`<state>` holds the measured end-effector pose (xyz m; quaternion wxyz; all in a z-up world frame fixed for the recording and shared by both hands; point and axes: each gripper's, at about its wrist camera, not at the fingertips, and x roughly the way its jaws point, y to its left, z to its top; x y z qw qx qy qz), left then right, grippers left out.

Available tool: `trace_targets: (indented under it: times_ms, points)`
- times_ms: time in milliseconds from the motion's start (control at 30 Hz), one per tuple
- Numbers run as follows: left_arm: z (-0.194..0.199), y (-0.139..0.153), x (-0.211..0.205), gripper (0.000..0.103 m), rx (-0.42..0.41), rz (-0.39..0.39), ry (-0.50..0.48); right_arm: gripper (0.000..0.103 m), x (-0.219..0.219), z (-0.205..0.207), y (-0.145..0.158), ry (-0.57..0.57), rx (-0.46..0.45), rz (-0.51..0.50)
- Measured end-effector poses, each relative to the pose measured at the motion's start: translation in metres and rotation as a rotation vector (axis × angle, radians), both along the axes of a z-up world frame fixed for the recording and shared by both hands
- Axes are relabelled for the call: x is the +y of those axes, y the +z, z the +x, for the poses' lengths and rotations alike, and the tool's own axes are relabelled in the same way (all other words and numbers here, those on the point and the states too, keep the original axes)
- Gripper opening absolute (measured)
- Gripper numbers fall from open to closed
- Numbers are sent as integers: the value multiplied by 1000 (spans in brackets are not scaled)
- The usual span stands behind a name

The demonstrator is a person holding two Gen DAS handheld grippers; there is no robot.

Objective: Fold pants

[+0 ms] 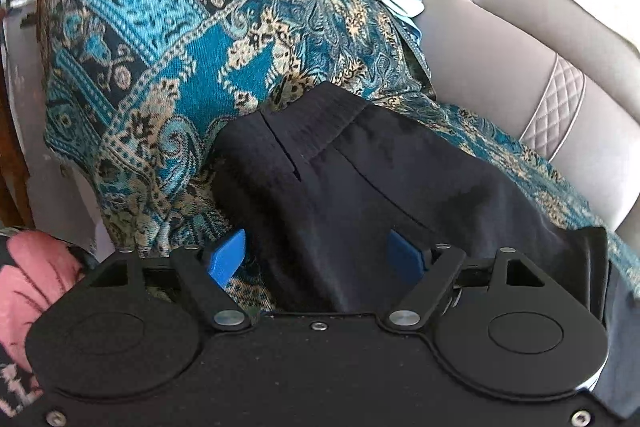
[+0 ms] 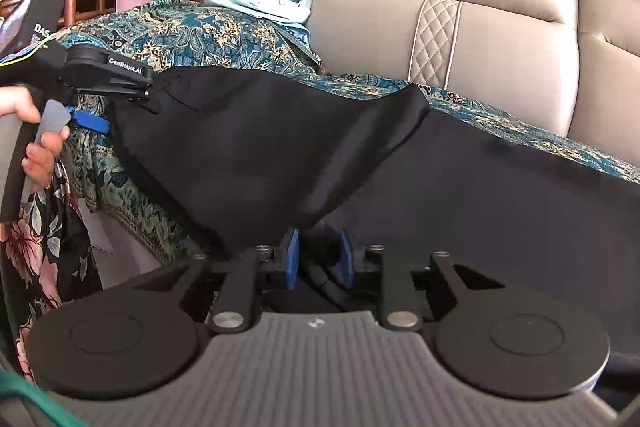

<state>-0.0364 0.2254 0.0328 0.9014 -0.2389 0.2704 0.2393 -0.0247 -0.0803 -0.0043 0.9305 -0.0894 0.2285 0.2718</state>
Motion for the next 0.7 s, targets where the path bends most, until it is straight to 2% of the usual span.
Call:
trace_targets:
  times_ms: [200, 300, 367, 433, 500, 533, 567, 600, 633, 667, 700]
  points:
    - [3, -13, 25, 72, -35, -118, 38, 33, 3, -1, -2, 11, -16, -26]
    - [3, -16, 33, 73, -64, -132, 43, 35, 5, -2, -3, 17, -20, -33]
    - [5, -18, 33, 77, -67, -122, 33, 36, 6, -3, -3, 21, -24, -40]
    - [10, -20, 33, 96, -85, -125, 3, 37, 7, -3, -3, 25, -26, -45]
    - [15, -21, 31, 99, -88, -110, -10, 38, 8, -3, -3, 28, -25, -45]
    - [18, -20, 28, 97, -79, -94, -7, 39, 9, -3, -3, 29, -26, -46]
    - [20, -19, 25, 92, -63, -72, -1, 39, 9, -3, -4, 29, -28, -47]
    - [20, -17, 22, 71, -44, -46, 20, 40, 10, -3, -4, 30, -30, -50]
    - [18, -14, 20, 32, -21, -22, 57, 41, 11, -3, -4, 30, -31, -52]
    - [11, -7, 18, 22, -25, -10, 92, 41, 11, -4, -4, 31, -33, -54]
    - [2, 1, 17, 22, -83, -13, 71, 42, 12, -4, -4, 32, -36, -57]
